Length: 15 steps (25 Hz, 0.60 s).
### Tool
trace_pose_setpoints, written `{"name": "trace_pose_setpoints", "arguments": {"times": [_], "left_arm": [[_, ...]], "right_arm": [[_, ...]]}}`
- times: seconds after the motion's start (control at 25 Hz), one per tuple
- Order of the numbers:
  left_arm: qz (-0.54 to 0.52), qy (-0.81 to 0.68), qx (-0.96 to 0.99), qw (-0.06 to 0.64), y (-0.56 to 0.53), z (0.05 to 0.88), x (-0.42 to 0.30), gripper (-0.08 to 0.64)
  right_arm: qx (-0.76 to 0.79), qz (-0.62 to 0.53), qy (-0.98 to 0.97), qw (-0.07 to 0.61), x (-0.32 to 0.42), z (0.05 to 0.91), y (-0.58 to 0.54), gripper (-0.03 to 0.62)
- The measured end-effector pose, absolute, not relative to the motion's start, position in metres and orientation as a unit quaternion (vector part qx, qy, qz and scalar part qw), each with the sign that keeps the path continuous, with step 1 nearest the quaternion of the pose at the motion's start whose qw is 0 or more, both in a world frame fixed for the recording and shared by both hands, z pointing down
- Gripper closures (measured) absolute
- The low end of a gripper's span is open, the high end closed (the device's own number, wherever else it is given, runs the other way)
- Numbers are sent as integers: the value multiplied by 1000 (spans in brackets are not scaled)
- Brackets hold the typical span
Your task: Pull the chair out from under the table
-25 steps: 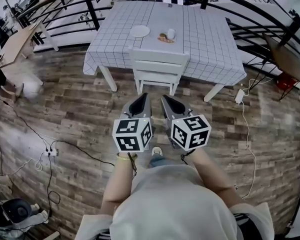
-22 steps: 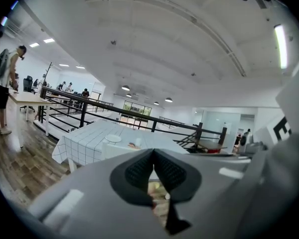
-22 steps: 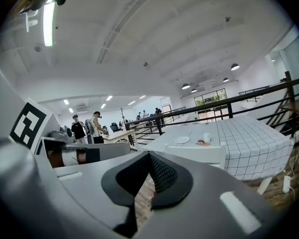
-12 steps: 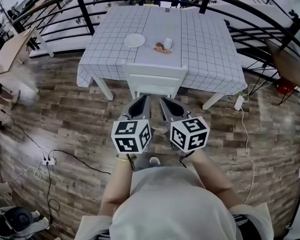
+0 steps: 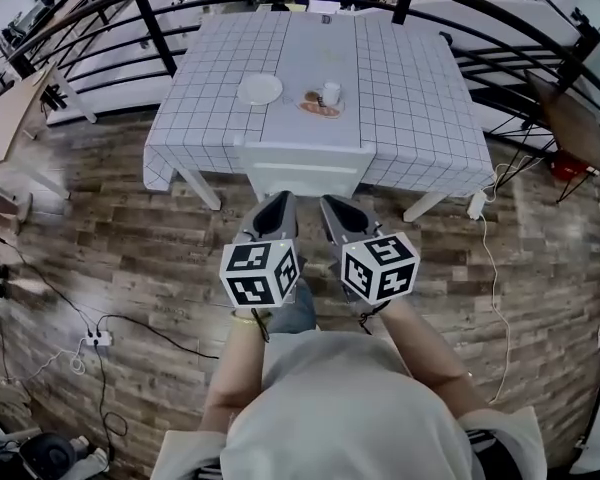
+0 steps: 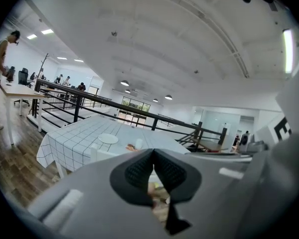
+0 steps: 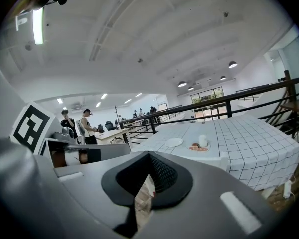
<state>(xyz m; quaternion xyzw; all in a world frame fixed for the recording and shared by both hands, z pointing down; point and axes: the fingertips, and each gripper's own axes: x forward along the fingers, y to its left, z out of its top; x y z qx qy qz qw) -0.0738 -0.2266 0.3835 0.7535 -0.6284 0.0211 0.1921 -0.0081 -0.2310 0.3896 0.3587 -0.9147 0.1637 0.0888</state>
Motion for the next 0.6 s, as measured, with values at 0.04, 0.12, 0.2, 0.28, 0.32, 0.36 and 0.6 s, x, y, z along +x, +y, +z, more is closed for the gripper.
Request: {"name": "trace_pose_setpoints", "arguments": {"times": [0.04,0.12,0.2,0.28,0.32,0.36,0.6], "left_arm": [[20,-629,754,191,-231,386,-77,551],[18,-630,754,185,-242,394,-79,551],[18,-628,756,184,-259,398,-85,551],[24,-621,759,192,-279,395,-95,551],[27,-618,761,195,-290,393,-100,551],[30,-616,762,198,-299,393,-104,551],[49,-599,773,206,-346,403,-118,551]], "right_arm": [[360,162,-915,88,-10,393,-235,594],[361,158,-915,86,-12,402,-246,594],[366,156,-913,84,-15,405,-263,594],[376,161,-908,86,-24,402,-283,594],[380,165,-906,88,-28,401,-293,594],[383,170,-903,89,-31,401,-302,594],[396,178,-896,94,-46,406,-346,594]]}}
